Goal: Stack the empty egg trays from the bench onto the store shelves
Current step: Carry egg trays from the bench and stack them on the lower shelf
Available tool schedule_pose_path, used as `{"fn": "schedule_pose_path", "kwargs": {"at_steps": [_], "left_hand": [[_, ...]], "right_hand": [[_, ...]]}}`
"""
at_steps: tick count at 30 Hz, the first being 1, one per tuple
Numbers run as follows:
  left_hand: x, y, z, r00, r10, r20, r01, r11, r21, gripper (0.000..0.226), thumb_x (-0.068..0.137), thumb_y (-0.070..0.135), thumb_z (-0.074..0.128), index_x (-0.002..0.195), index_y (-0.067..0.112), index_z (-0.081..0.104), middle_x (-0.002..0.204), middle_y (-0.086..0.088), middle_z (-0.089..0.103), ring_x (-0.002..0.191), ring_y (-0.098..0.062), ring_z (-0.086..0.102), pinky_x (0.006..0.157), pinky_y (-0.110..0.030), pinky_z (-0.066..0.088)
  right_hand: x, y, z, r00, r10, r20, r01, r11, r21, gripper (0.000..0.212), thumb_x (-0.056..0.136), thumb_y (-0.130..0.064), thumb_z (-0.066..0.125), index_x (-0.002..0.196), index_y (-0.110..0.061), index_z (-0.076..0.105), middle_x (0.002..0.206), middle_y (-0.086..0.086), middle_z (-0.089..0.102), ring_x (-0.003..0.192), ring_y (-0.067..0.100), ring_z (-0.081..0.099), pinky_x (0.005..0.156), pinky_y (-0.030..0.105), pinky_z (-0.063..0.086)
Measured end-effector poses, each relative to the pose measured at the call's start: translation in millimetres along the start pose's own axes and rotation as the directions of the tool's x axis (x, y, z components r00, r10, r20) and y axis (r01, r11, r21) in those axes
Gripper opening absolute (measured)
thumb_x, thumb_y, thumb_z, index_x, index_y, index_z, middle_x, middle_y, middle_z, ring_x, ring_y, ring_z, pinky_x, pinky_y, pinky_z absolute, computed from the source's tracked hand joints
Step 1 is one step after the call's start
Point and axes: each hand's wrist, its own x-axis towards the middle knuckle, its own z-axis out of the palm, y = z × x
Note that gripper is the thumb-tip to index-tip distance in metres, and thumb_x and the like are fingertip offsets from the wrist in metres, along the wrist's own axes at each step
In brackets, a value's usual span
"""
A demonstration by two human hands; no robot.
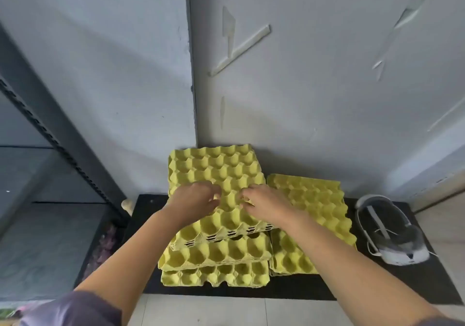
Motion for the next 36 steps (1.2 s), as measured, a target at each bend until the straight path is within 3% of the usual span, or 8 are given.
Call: {"fn": "schedule_pose_path", "kwargs": {"at_steps": [4,10,16,20,26,29,33,36], "left_hand": [[-7.5,13.3,39.8,0.988,-0.006,0.153,-0.005,0.998,0.07,0.027,0.096,0.037,0.045,0.12,0.028,0.054,0.122,0.007,0.054,0.112,-0.016,0.053,0.086,-0.029,0.041],[-14.5,19.5,84.1,0.996,-0.041,0.077,0.014,0.95,0.313,0.038,0.093,0.035,0.052,0.129,0.027,0.047,0.126,0.006,0.054,0.116,-0.019,0.053,0.098,-0.035,0.034],[-16.5,12.8,97.0,0.996,0.065,-0.066,-0.036,0.928,0.371,0.02,0.09,0.02,0.058,0.109,0.027,0.057,0.103,0.009,0.062,0.093,-0.016,0.062,0.08,-0.03,0.037],[-16.9,7.6,93.5,0.978,0.166,-0.127,-0.105,0.916,0.387,0.034,0.048,0.018,0.089,0.072,0.024,0.066,0.06,0.01,0.06,0.048,-0.014,0.058,0.052,-0.024,0.039],[-19.3,12.1,81.2,0.95,0.213,-0.227,-0.092,0.888,0.45,0.036,0.048,0.011,0.082,0.079,0.017,0.064,0.06,0.003,0.058,0.044,-0.022,0.053,0.048,-0.026,0.035],[-16.7,15.5,71.4,0.953,0.188,-0.239,-0.068,0.898,0.436,0.035,0.044,0.012,0.085,0.072,0.017,0.063,0.055,0.003,0.056,0.043,-0.022,0.052,0.048,-0.025,0.034],[-13.0,16.3,56.8,0.938,0.166,-0.303,-0.046,0.929,0.366,0.029,0.051,0.014,0.084,0.07,0.019,0.064,0.057,0.006,0.056,0.046,-0.021,0.054,0.045,-0.021,0.032],[-10.0,14.6,48.0,0.935,0.138,-0.327,-0.028,0.947,0.319,0.029,0.052,0.015,0.085,0.073,0.02,0.065,0.059,0.007,0.058,0.049,-0.02,0.056,0.043,-0.021,0.033]], "right_hand": [[-9.7,4.4,28.4,0.991,-0.028,0.128,0.039,0.995,-0.091,0.033,0.095,-0.033,0.052,0.124,-0.019,0.059,0.116,0.002,0.059,0.109,0.025,0.056,0.087,0.038,0.049],[-10.0,11.4,61.1,0.995,-0.079,0.06,0.086,0.987,-0.138,0.03,0.093,-0.028,0.056,0.12,-0.017,0.053,0.112,0.002,0.06,0.1,0.025,0.059,0.077,0.038,0.052],[-12.3,14.2,72.3,0.977,-0.205,-0.052,0.192,0.964,-0.182,0.015,0.092,-0.013,0.053,0.106,-0.014,0.06,0.084,0.002,0.056,0.064,0.022,0.055,0.055,0.031,0.047],[-13.6,16.9,73.2,0.961,-0.26,-0.098,0.236,0.95,-0.204,0.014,0.091,-0.006,0.05,0.101,-0.011,0.059,0.085,0.003,0.054,0.066,0.022,0.054,0.052,0.029,0.038],[-12.7,17.0,72.6,0.925,-0.285,-0.252,0.236,0.95,-0.206,0.019,0.079,-0.001,0.068,0.089,-0.014,0.058,0.08,0.0,0.054,0.061,0.02,0.053,0.047,0.032,0.046],[-13.2,15.9,65.9,0.916,-0.296,-0.27,0.245,0.948,-0.205,0.013,0.084,-0.006,0.065,0.095,-0.012,0.061,0.086,0.001,0.058,0.069,0.023,0.059,0.054,0.037,0.052],[-20.3,16.5,43.2,0.971,-0.05,-0.235,0.046,0.999,-0.024,0.039,0.094,-0.046,0.043,0.121,-0.022,0.058,0.122,-0.003,0.06,0.11,0.021,0.056,0.094,0.041,0.044],[-23.4,22.7,26.6,0.823,0.376,-0.426,-0.356,0.925,0.129,0.057,0.092,-0.062,0.028,0.125,-0.025,0.057,0.138,0.001,0.047,0.127,0.026,0.041,0.102,0.043,0.036]]}}
